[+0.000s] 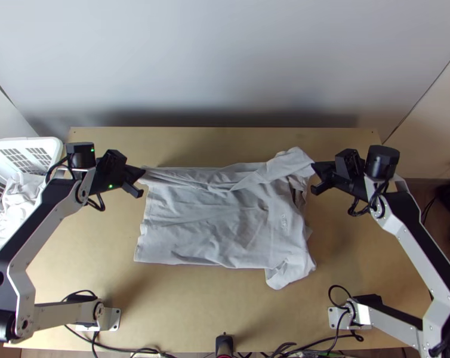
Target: Fold the t-shirt
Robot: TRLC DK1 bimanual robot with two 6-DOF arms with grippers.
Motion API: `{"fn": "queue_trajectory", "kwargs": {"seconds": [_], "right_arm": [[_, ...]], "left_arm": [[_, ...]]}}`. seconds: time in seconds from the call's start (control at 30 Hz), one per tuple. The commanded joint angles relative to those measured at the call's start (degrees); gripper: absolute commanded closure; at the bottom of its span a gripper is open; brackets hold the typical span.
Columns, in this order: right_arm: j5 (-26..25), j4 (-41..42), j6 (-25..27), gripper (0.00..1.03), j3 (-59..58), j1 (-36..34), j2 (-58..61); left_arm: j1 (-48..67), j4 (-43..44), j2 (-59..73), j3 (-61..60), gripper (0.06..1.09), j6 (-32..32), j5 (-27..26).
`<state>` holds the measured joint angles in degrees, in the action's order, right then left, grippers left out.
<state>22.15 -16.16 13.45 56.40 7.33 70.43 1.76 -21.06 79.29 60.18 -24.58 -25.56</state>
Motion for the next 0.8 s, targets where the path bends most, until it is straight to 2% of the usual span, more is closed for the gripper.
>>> {"fn": "queue_trajectory", "kwargs": {"seconds": [0.0, 0.5, 0.77], "right_arm": [[0.0, -1.5, 1.2, 1.0, -3.2, 0.8, -3.9], [0.0, -5.2, 3.1, 1.0, -10.5, 6.6, -9.7], [-0.2, -8.6, 4.6, 1.0, -12.2, 5.8, -9.7]], "left_arm": [[0.2, 0.2, -3.3, -4.3, 1.05, -1.4, -0.9], [-0.2, 1.1, -4.1, -13.0, 1.05, -3.3, -1.1], [-0.7, 1.1, -2.7, -14.5, 1.05, -5.3, -1.1]]}}
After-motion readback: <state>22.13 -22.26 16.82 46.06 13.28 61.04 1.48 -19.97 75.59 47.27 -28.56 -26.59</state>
